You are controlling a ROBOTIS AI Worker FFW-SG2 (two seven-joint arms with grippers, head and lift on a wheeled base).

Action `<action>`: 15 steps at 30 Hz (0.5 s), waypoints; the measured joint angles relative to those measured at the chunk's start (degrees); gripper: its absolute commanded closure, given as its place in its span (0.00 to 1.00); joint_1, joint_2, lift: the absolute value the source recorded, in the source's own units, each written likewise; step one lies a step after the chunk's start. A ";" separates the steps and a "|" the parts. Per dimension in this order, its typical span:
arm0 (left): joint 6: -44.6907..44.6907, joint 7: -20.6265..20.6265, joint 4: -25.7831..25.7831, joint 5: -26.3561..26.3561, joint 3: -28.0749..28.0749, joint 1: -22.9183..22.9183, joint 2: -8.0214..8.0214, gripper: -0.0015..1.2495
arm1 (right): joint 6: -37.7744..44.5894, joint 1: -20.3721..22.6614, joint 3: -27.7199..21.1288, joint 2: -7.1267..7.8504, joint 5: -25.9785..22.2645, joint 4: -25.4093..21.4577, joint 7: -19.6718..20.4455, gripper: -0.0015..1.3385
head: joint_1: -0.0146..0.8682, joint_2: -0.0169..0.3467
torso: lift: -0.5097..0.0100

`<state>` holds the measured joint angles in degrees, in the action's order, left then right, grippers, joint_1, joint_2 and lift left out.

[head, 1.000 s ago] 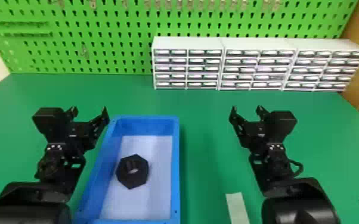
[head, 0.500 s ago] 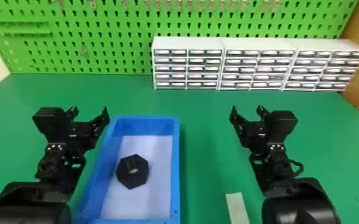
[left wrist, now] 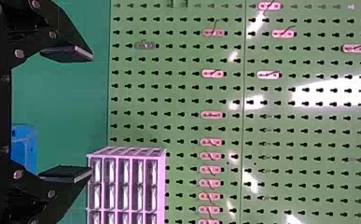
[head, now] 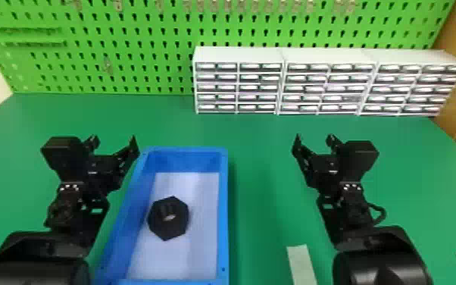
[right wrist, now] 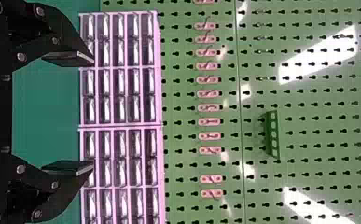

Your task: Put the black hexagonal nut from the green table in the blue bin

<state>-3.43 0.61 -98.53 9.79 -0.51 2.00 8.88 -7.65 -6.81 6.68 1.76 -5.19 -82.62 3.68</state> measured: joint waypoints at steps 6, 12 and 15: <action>0.00 0.00 0.00 0.16 -0.01 -0.04 0.00 0.32 | 0.00 -0.01 0.00 -0.07 -0.08 0.00 -0.01 0.36 | 0.79 0.19 | 0.79; 0.00 0.00 0.00 0.29 0.00 -0.07 0.00 0.32 | 0.05 -0.03 0.05 -0.02 -0.08 0.00 0.00 0.36 | 0.79 0.19 | 0.79; 0.00 0.00 0.00 0.32 0.01 -0.07 0.00 0.32 | 0.15 -0.04 0.13 0.06 -0.11 0.00 0.01 0.36 | 0.79 0.19 | 0.79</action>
<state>-3.43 0.61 -98.53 10.10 -0.51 1.93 8.88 -7.50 -6.85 6.81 1.81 -5.30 -82.62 3.68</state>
